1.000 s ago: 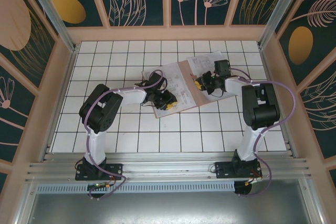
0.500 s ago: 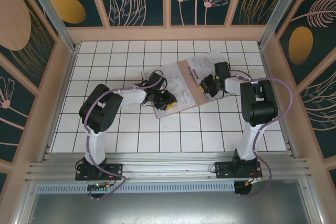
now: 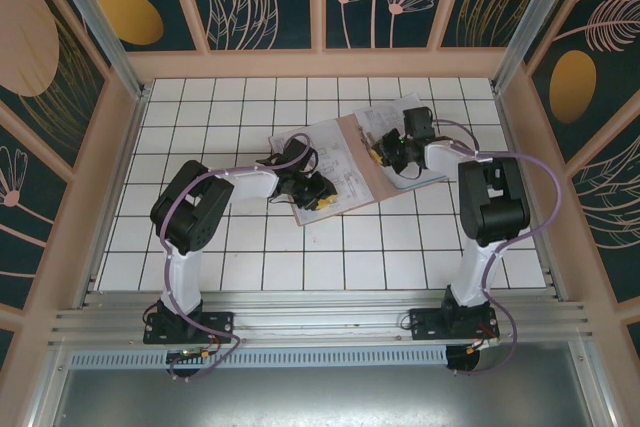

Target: Put the files into the folder

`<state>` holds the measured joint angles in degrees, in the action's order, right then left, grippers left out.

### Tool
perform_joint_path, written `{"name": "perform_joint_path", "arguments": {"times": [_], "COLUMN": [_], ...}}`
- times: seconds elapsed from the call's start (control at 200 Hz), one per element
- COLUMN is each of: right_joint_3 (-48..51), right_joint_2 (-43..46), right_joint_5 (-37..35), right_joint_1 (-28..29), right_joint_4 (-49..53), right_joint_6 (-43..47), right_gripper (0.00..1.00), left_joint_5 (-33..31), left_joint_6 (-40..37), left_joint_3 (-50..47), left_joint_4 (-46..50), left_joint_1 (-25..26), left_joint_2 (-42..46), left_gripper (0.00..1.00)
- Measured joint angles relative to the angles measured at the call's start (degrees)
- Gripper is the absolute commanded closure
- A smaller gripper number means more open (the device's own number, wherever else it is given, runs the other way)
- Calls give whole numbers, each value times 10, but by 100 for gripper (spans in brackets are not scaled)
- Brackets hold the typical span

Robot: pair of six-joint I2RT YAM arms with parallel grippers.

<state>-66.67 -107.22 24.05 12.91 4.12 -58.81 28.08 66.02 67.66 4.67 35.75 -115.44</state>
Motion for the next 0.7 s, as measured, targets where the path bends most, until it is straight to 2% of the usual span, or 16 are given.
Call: {"name": "perform_joint_path", "arguments": {"times": [0.18,0.45,0.701], "right_joint_3": [-32,-139,-148], "right_joint_2": [3,-88,-115], "right_joint_5": [0,-3,-6], "right_joint_1": [2,0,-1], "right_joint_4": [1,22,49], "right_joint_6": [-1,2,10], "right_gripper": [84,84,84], "left_joint_5": [0,0,0], "left_joint_6": [0,0,0], "left_joint_3": [-1,-6,-6], "left_joint_4": [-1,-8,-9], "left_joint_1": [0,0,0], "left_joint_2": [0,2,2], "left_gripper": [71,71,71]}}
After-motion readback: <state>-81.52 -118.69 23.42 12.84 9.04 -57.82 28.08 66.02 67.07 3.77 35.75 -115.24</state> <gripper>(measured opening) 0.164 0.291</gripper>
